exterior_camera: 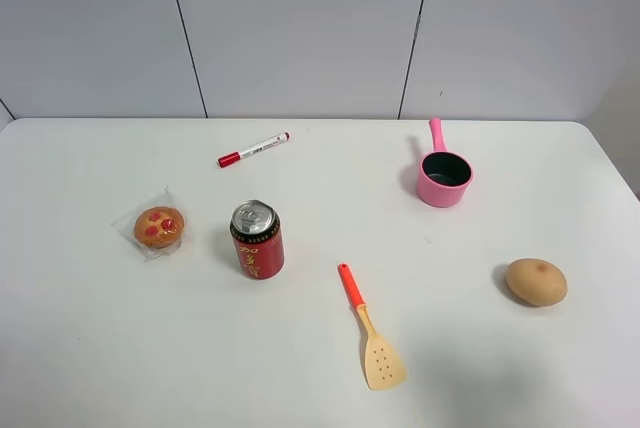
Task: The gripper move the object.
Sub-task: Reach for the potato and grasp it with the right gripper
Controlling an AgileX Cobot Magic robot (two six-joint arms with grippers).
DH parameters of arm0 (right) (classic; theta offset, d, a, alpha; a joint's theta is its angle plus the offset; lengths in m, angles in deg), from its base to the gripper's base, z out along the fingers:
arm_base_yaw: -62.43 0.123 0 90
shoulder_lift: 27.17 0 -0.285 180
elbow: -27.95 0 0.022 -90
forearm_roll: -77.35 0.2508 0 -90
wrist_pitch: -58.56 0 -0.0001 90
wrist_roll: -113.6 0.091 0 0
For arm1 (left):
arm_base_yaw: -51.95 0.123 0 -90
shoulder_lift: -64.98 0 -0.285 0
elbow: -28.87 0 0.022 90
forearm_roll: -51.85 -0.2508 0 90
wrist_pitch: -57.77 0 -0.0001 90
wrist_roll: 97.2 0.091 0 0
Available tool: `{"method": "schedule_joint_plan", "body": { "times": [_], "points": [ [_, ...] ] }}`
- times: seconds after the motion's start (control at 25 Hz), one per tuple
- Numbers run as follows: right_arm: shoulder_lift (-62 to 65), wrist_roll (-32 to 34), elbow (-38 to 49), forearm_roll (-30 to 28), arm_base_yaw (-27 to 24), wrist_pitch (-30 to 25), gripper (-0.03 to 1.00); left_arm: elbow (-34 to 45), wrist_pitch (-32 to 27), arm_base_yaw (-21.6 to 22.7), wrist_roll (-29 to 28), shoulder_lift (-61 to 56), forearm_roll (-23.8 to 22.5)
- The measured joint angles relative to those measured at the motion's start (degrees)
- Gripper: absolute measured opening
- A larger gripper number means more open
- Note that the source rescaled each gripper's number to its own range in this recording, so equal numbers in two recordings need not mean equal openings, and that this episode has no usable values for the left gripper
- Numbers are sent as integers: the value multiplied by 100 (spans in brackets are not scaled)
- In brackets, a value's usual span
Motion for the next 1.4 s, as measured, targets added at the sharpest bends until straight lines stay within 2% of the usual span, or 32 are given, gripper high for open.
{"method": "schedule_joint_plan", "body": {
  "times": [1.4],
  "points": [
    [0,0,0,-1,0,0,100,0,0,0,0,0,0]
  ]
}}
